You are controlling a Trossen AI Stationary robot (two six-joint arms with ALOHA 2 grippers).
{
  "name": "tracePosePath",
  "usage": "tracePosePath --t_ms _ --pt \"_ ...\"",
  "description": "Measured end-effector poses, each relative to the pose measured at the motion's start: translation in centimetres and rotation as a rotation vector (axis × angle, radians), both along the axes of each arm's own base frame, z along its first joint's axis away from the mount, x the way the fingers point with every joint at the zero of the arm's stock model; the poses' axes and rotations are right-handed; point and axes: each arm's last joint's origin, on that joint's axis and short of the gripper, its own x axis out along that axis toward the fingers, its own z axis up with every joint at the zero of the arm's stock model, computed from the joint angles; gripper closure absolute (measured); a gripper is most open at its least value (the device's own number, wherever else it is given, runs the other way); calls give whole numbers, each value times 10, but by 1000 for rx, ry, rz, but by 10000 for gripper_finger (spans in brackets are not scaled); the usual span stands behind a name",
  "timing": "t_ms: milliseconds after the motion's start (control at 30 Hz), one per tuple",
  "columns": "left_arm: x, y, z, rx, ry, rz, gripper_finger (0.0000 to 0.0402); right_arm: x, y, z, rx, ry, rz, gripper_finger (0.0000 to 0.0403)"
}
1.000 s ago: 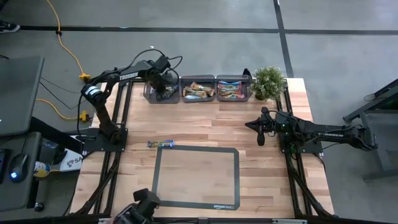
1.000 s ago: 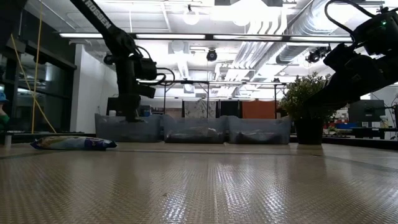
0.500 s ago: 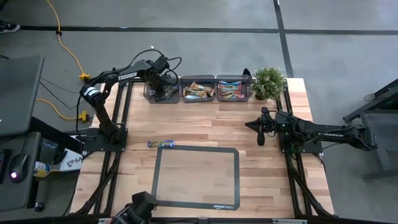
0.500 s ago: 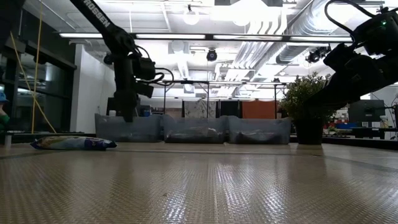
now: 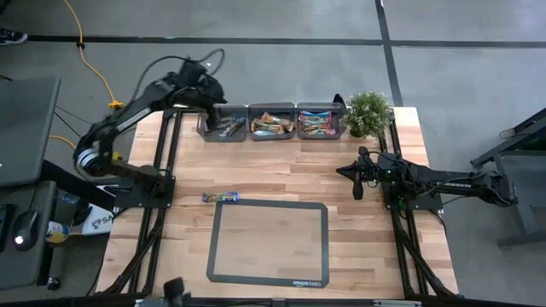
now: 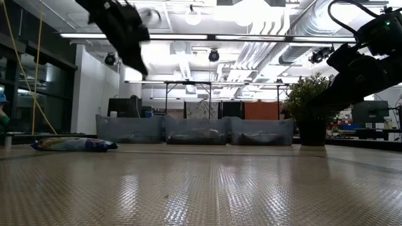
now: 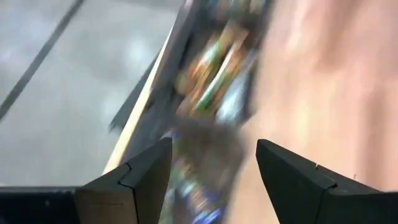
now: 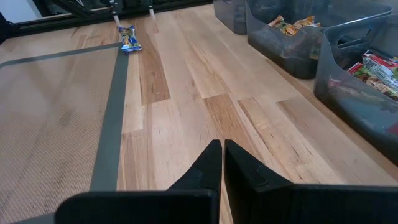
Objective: Pick and place Granola Bars by type
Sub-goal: Put the blue granola bar into the left black bin
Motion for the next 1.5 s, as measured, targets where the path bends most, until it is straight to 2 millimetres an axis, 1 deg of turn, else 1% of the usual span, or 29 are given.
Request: tracePosePath --t_ms 100,233,367,433,500,600,700,933,1200,1333,1500 --pt "-11 -20 30 -28 -212 -44 169 0 0 0 0 -1 0 402" --pt "-26 -49 60 -130 -455 -204 169 0 0 0 0 0 0 402" --pt "-40 -74 77 -310 -594 -370 169 0 0 0 0 0 0 402" --pt "-47 -85 82 -400 -634 -439 169 0 0 0 0 0 0 402" --pt "-54 -95 85 -459 -647 -471 169 0 0 0 0 -1 0 402" --pt "-65 -108 85 -514 -633 -489 169 0 0 0 0 0 0 402" --pt "-75 -122 79 -536 -585 -481 169 0 0 0 0 -1 0 402" --pt "-89 -149 69 -515 -432 -440 169 0 0 0 0 0 0 402" --pt "-97 -172 62 -451 -305 -360 170 0 0 0 0 0 0 402" --pt "-99 -182 51 -478 -280 -340 170 0 0 0 0 0 0 402" --pt "-93 -191 34 -510 -250 -345 170 0 0 0 0 0 0 402"
